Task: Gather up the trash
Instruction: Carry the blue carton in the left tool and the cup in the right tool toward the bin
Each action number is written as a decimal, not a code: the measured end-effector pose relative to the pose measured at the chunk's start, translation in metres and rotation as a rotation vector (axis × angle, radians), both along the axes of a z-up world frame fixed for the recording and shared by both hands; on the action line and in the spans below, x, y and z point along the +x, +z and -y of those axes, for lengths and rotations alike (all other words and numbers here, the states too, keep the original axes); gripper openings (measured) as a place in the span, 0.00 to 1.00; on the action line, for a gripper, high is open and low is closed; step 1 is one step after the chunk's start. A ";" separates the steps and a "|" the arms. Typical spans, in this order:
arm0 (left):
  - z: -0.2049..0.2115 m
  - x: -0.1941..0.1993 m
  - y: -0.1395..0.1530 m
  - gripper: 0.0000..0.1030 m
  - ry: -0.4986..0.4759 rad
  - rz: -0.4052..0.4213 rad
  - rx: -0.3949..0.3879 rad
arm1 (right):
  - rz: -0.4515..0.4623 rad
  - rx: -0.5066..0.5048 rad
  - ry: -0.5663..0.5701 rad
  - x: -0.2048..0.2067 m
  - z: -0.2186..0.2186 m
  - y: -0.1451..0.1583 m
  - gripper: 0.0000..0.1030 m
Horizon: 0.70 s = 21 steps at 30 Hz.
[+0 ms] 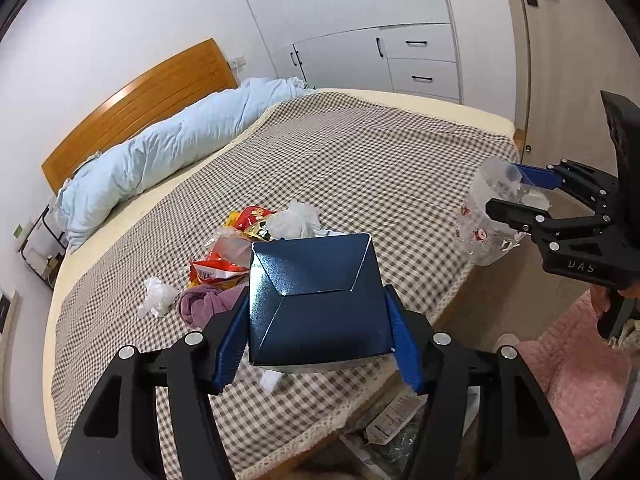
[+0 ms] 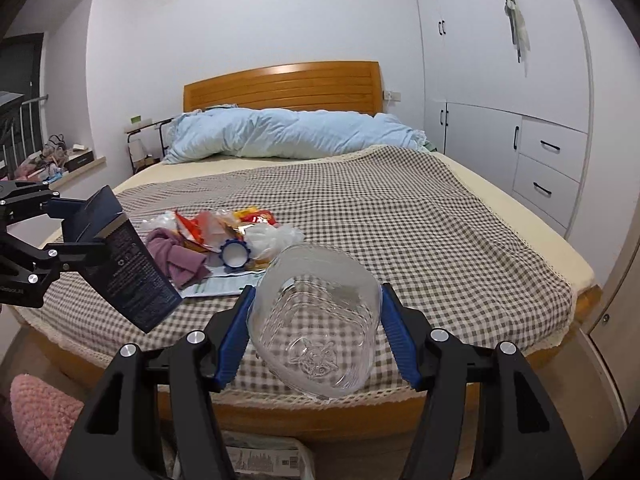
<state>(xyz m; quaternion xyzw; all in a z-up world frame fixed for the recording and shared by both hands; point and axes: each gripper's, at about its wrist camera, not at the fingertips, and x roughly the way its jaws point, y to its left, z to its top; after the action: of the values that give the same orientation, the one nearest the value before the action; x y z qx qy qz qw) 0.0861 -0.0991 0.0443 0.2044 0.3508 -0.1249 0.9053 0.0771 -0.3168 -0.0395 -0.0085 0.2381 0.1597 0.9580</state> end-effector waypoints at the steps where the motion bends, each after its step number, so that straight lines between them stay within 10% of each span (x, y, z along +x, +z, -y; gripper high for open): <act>1: 0.000 -0.004 0.001 0.59 -0.003 0.002 -0.003 | 0.003 0.003 0.004 -0.005 0.000 0.000 0.58; 21: -0.010 -0.086 -0.021 0.59 -0.051 -0.025 -0.070 | -0.028 -0.004 0.083 -0.070 -0.010 -0.025 0.58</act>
<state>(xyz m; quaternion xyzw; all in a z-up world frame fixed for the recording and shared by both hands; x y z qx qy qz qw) 0.0001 -0.0891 0.0237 0.1799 0.3522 -0.1628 0.9039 0.0074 -0.3072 -0.0642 -0.0180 0.2511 0.1987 0.9472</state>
